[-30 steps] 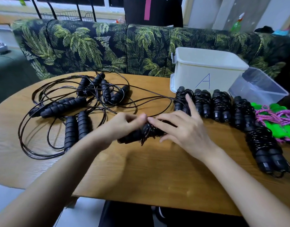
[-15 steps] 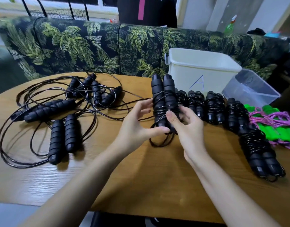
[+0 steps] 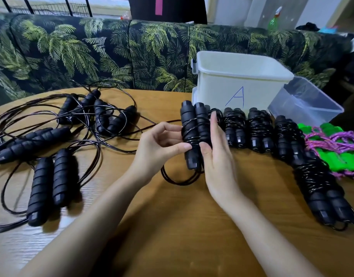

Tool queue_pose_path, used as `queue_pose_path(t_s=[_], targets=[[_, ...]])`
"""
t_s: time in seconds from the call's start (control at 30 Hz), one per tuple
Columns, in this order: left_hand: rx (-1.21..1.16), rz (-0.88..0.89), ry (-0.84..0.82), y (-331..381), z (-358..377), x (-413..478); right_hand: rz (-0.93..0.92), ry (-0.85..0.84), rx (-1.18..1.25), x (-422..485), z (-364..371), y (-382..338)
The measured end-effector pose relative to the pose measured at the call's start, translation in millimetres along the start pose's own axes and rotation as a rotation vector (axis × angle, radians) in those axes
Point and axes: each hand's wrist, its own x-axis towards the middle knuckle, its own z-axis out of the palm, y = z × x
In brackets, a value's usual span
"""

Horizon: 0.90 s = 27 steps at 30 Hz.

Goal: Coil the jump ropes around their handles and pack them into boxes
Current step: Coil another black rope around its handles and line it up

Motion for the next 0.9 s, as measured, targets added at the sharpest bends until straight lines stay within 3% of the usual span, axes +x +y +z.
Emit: queue_pose_path(t_s=[0.3, 0.6, 0.73, 0.9], targets=[[0.087, 0.105, 0.033, -15, -15, 0, -0.069, -0.266, -0.261, -4, -6, 8], [0.134, 0.112, 0.031, -14, -8, -7, -0.081, -0.213, -0.580, -12, 1, -1], [0.163, 0.113, -0.035, -15, -8, -10, -0.081, -0.222, -0.515, -16, 2, 0], [0.094, 0.103, -0.110, -11, -8, -10, -0.100, -0.114, -0.364, -16, 0, 4]])
